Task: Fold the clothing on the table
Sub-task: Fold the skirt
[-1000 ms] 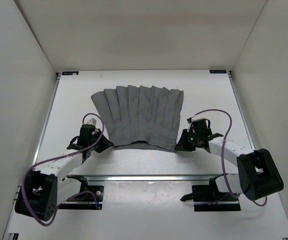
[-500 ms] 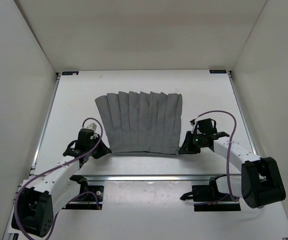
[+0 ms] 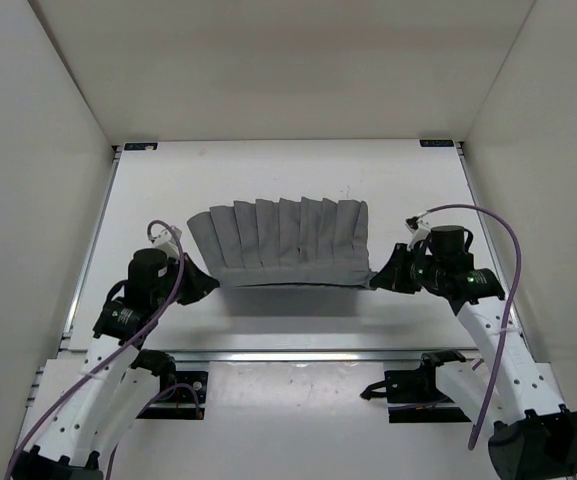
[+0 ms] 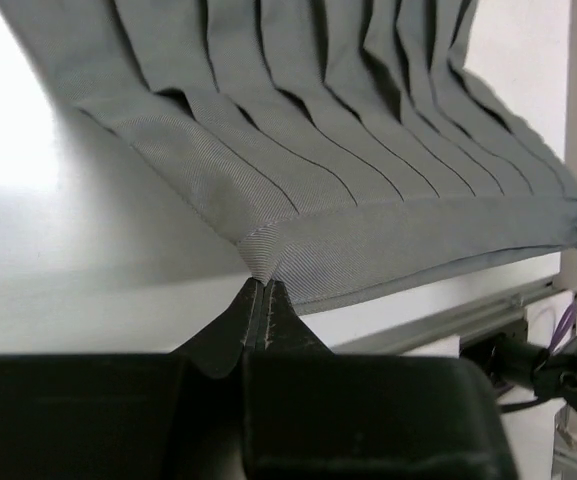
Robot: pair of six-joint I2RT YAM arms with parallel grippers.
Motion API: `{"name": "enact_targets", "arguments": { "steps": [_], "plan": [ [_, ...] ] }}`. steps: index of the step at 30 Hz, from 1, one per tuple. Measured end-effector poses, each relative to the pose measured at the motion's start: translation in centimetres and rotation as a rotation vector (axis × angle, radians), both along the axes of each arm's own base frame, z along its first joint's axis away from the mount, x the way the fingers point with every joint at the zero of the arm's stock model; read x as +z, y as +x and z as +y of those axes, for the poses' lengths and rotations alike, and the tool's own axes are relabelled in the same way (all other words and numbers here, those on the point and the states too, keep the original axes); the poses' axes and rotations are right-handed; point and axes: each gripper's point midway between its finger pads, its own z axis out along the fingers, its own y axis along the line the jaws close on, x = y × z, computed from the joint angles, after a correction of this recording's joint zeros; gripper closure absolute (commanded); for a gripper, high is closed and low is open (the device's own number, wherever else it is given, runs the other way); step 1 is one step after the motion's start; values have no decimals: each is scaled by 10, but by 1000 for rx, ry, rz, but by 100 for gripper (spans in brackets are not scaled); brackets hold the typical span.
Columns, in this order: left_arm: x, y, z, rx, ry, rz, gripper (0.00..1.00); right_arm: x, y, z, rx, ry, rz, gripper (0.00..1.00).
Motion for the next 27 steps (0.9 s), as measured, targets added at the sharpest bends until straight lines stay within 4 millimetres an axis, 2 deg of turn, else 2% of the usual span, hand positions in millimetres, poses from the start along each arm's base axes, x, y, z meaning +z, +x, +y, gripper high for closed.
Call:
{"name": "enact_targets", "arguments": {
  "steps": [3,7,10,13,17,19,23,27],
  "plan": [
    [-17,-17,1,-17,9,53,100,-2,-17,0,12,5,32,100],
    [-52,-48,3,-44,21,178,100,-20,-47,2,43,11,127,100],
    [-47,-59,3,-48,6,196,100,-24,-66,3,58,4,181,100],
    [-23,-61,3,-52,-8,165,100,-12,-79,2,63,0,176,100],
    [17,-52,-3,-69,-31,102,100,13,-73,-5,20,6,123,100],
    [30,-43,-6,-76,-28,89,100,18,-69,-7,10,6,117,100],
    [33,-14,-6,-70,14,115,100,22,-53,-6,10,-5,166,100],
    [28,25,-3,-46,60,151,100,34,-14,-3,18,-14,172,100]
  ]
}}
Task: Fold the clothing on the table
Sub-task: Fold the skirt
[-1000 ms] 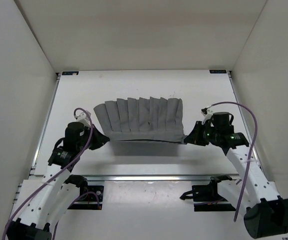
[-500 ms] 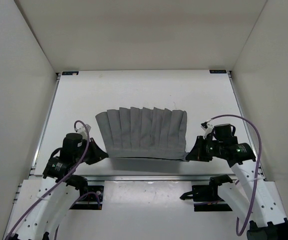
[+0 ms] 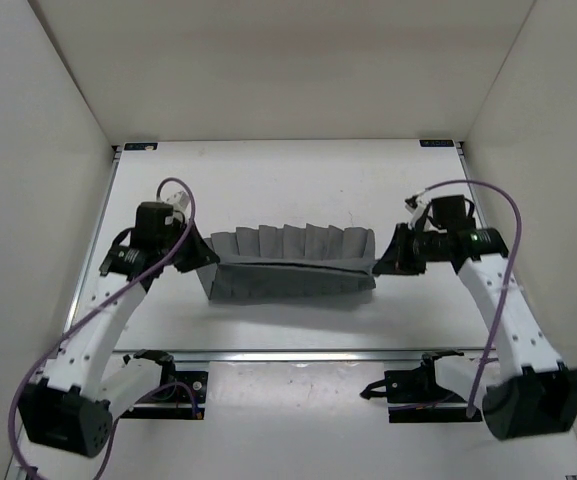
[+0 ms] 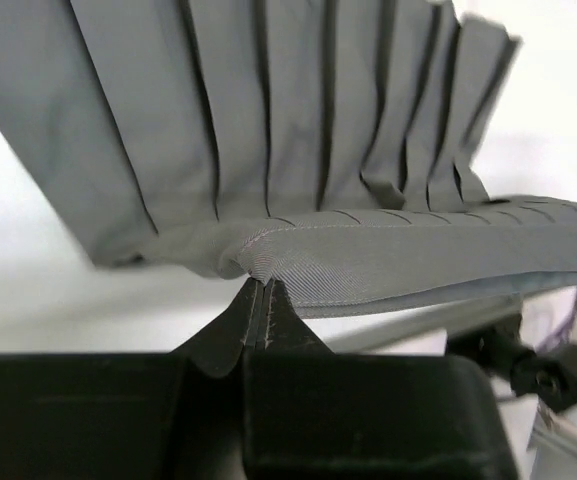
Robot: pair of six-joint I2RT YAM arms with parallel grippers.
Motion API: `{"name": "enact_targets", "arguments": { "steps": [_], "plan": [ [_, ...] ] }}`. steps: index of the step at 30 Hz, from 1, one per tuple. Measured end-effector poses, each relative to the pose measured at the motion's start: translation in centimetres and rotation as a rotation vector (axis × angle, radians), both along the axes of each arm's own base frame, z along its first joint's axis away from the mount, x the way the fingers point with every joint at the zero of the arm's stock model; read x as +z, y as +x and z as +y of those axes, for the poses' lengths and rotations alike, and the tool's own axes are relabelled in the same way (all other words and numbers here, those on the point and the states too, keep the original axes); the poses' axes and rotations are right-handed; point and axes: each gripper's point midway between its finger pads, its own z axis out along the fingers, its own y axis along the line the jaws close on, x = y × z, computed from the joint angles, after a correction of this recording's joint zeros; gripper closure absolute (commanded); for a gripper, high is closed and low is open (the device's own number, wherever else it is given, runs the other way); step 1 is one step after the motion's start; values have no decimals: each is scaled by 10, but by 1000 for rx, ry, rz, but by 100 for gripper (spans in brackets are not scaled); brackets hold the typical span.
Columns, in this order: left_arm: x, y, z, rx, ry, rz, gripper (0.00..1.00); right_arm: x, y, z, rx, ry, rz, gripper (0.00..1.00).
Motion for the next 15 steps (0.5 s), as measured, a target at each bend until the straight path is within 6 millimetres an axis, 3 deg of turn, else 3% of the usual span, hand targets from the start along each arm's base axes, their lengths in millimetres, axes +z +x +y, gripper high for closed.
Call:
{"name": "enact_targets", "arguments": {
  "steps": [3,7,8,9,10,11,13,15],
  "plan": [
    [-5,35,3,17,28,14,100,-5,44,2,-9,20,16,100],
    [-22,80,5,38,61,34,99,-29,93,5,-13,44,69,100],
    [-30,91,7,46,72,44,94,-35,105,7,-11,46,79,100],
    [-37,102,8,55,80,56,74,-41,119,8,-13,49,84,99],
    [-45,114,10,64,85,64,55,-46,134,10,-16,53,82,90],
    [-52,125,13,70,99,67,48,-51,149,10,-26,50,75,75],
    [-64,152,20,101,107,87,36,-63,181,7,-65,41,54,61],
    [-69,184,26,127,99,79,34,-70,205,1,-111,22,23,55]
  ]
}}
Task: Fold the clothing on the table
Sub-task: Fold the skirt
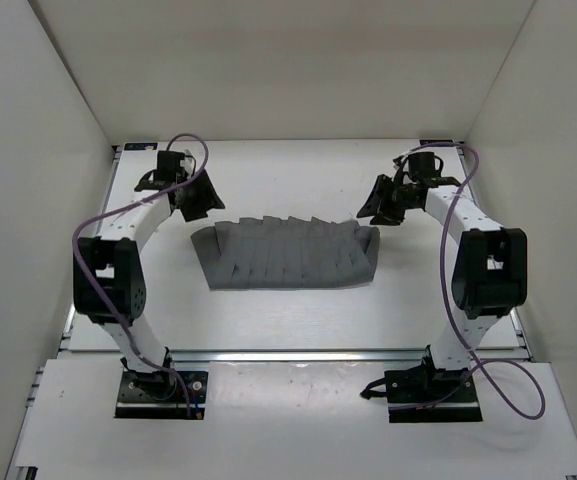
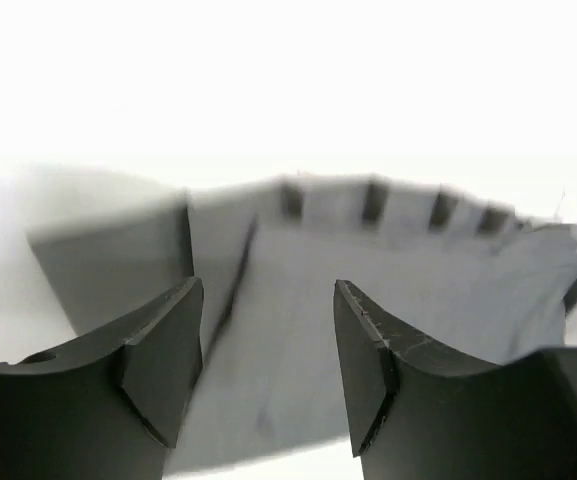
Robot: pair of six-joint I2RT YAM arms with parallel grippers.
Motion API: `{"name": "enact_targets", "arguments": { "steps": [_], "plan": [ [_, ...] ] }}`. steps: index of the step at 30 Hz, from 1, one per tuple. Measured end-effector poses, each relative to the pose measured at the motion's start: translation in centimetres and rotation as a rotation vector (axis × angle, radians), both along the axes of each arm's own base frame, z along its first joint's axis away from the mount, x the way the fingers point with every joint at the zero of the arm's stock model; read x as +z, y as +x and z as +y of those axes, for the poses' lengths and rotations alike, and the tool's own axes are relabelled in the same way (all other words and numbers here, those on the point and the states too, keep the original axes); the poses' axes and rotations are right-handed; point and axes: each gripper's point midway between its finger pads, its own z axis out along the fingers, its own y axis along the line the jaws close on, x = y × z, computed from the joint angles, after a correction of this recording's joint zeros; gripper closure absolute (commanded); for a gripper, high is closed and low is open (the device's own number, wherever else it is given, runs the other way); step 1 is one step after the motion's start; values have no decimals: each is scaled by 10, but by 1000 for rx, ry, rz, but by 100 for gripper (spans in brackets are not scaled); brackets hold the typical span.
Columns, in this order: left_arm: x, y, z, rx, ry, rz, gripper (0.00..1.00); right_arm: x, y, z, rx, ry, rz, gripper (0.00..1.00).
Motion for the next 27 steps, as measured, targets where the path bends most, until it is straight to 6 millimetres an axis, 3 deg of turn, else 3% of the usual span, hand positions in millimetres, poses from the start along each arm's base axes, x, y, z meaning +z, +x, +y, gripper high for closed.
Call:
{"name": "enact_targets", "arguments": {
  "steps": [2,4,6,11,13,19,24,25,27],
  "plan": [
    [0,22,5,17,-7,-20,31,-1,13,-7,-49,-32,-27,51],
    [4,23,10,27,-9,-37,29,4,17,-13,-89,-59,-54,48],
    [11,9,13,31,-4,-54,28,10,9,-23,-132,-87,-84,46],
    [21,-59,14,25,12,-91,28,17,-45,-39,-202,-109,-107,42],
    [11,-85,11,23,5,-79,28,8,-67,-42,-225,-102,-89,42],
    [-56,-151,7,50,-15,83,28,-49,-118,-37,-240,-68,54,43],
    [-77,-166,3,97,-34,118,28,-68,-130,-31,-254,-21,92,42],
    [-77,-166,2,109,-43,106,29,-70,-131,-29,-259,-1,94,35],
    [-76,-164,1,136,-62,80,29,-76,-135,-25,-272,38,102,31]
  ]
}}
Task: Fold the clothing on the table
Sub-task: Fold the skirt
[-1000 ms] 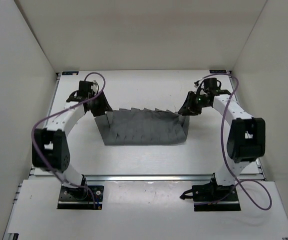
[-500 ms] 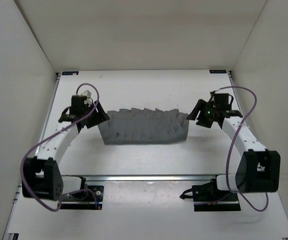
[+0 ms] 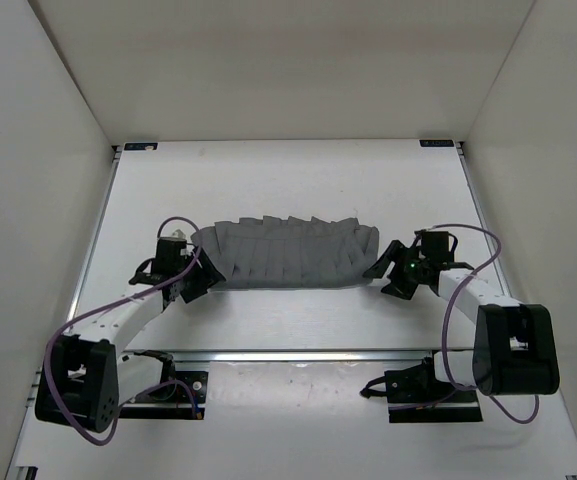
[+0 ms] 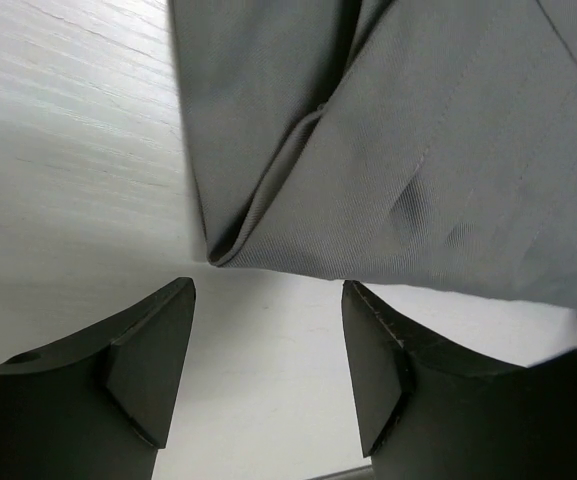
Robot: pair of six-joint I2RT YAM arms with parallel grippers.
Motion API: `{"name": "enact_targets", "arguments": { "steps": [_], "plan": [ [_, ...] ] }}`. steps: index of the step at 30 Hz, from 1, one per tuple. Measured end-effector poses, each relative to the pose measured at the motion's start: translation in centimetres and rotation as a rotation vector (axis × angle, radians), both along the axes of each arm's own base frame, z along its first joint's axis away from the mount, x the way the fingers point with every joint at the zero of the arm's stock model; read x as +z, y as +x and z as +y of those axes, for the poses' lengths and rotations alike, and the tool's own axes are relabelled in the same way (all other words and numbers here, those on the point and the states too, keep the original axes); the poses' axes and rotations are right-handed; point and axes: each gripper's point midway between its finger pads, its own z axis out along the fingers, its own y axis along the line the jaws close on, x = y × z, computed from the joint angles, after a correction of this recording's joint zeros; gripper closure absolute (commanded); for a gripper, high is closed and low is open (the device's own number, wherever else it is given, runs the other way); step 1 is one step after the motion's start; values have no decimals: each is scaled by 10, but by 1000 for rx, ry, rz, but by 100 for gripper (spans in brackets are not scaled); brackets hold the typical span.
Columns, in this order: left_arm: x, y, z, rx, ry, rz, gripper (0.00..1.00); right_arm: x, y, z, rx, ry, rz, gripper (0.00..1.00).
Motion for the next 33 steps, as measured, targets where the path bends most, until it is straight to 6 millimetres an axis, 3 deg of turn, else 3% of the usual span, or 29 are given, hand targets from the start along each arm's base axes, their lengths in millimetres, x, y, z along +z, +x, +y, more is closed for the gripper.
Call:
{"name": "enact_targets", "arguments": {
  "steps": [2,5,9,11,12,13,14,15,16,19,22,24,29,33],
  "plan": [
    [-2,1,2,33,-5,-10,29,-2,-3,6,-7,47,3,32],
    [-6,4,5,79,-6,-21,43,0,1,12,-16,90,-17,32],
    [-9,8,7,127,-15,-39,47,1,8,20,-30,143,-36,32],
    [-12,10,6,150,-21,-39,64,0,10,25,-35,168,-46,37],
    [-14,11,5,156,-24,-39,87,0,11,26,-39,178,-50,39],
    [-15,11,5,165,-28,-38,100,-1,12,28,-46,186,-50,53],
    [-17,12,4,164,-29,-37,100,-3,13,28,-53,190,-54,76],
    [-19,13,3,166,-29,-37,100,-6,13,27,-61,191,-50,91],
    [-20,14,2,169,-31,-36,100,-11,11,26,-78,197,-34,100],
    [-21,18,0,171,-36,-42,100,-21,3,21,-125,204,14,100],
    [-22,21,-5,164,-42,-51,100,-18,5,12,-155,188,2,100],
    [-21,23,-11,151,-51,-60,100,-13,8,-5,-200,176,-18,100],
    [-21,24,-52,57,-102,-68,100,7,15,-53,-296,80,-52,99],
    [-22,30,-88,-14,-162,-69,100,43,38,-72,-256,-52,-111,100]
  ]
}}
